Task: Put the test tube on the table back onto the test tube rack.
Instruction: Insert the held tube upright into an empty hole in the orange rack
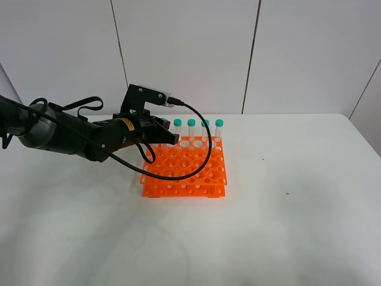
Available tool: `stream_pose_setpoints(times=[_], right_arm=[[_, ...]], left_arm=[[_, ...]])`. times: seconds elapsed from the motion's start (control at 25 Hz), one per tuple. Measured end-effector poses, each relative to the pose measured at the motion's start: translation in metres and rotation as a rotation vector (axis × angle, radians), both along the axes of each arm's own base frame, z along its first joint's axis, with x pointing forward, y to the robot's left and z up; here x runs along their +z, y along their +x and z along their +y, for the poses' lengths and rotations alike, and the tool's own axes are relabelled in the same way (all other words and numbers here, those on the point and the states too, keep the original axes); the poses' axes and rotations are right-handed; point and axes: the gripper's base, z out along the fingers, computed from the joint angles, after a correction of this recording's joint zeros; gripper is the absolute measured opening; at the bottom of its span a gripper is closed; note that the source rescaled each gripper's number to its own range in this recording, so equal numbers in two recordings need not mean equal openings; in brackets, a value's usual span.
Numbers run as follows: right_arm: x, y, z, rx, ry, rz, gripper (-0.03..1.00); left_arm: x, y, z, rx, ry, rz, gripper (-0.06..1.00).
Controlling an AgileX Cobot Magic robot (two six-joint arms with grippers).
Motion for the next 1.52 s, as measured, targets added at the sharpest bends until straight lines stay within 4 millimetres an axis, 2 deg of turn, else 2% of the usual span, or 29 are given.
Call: stream_pose_setpoints(times=[0.24,0.76,1.24,1.52], right_arm=[[0.000,0.000,0.000,0.000,0.000,0.000,0.94],[0.000,0.000,0.000,0.000,0.000,0.000,0.94],[0.000,0.000,0.000,0.000,0.000,0.000,0.94],[0.000,0.000,0.000,0.000,0.000,0.000,0.94]], left_arm=[[0.001,0.004,0.007,0.020,-0.007,-0.016,0.00],[0.001,0.005,0.009,0.037,-0.030,-0.006,0.00],[-0.025,0.007,0.008,0.050,-0.033,0.036,0.00],[-0.028,0.008,0.008,0.059,-0.049,0.040,0.00]])
